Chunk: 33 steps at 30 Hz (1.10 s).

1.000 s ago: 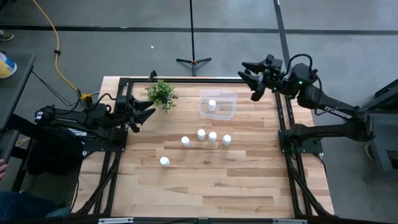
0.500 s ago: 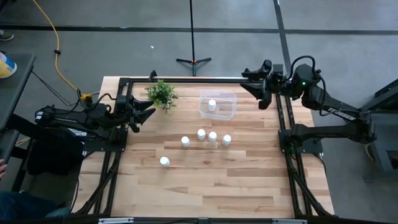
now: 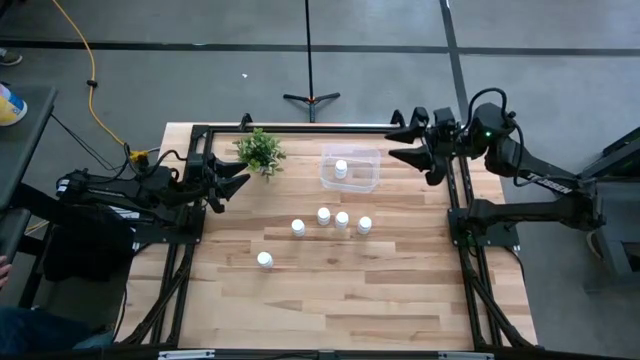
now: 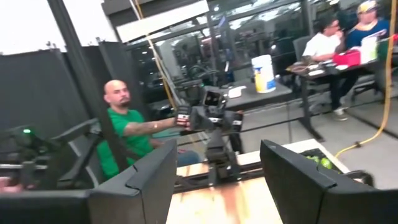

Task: Pick and place pill bottles into a basket
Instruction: Put the white pill bottle into the transparent container

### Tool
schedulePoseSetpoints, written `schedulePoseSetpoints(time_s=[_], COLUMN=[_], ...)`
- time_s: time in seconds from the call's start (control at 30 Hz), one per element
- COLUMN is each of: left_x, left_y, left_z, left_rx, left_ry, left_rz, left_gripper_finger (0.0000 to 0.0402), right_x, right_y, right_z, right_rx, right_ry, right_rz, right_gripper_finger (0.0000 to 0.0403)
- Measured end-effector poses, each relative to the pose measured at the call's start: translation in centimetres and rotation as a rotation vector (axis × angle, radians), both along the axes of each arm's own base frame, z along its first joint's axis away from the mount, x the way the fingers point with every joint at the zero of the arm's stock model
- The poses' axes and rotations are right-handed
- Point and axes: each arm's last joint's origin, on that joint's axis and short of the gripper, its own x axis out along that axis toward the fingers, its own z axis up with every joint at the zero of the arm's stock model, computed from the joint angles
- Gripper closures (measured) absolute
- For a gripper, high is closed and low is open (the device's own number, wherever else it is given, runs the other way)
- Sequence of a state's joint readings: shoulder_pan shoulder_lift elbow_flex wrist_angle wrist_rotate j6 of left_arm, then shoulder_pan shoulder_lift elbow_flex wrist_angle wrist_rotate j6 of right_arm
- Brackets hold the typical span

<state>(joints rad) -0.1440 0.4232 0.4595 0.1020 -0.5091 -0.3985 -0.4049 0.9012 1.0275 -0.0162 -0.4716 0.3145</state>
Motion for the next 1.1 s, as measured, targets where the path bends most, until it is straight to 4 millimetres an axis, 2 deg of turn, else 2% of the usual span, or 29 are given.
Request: schedulePoseSetpoints(time_s=[0.57, 0.9, 1.1], left_x=[0.0, 0.0, 0.0], left_y=[0.0, 0.0, 0.0], left_z=[0.0, 0.0, 0.0], left_rx=[0.0, 0.0, 0.0], left_ry=[0.0, 0.0, 0.0], left_rz=[0.0, 0.0, 0.0], left_gripper_finger=[0.0142, 0.0142, 0.0142], right_x=[0.2, 0.5, 0.6], right_y=[0.9, 2.1, 2.8], right_z=[-2.0, -3.4, -3.7], right_rx=[0.158, 0.171, 0.166], right_ry=[0.204, 0.344, 0.382], right_rz=[0.092, 0.009, 0.027], right_gripper_finger=[0.0183, 0.0183, 0.0183])
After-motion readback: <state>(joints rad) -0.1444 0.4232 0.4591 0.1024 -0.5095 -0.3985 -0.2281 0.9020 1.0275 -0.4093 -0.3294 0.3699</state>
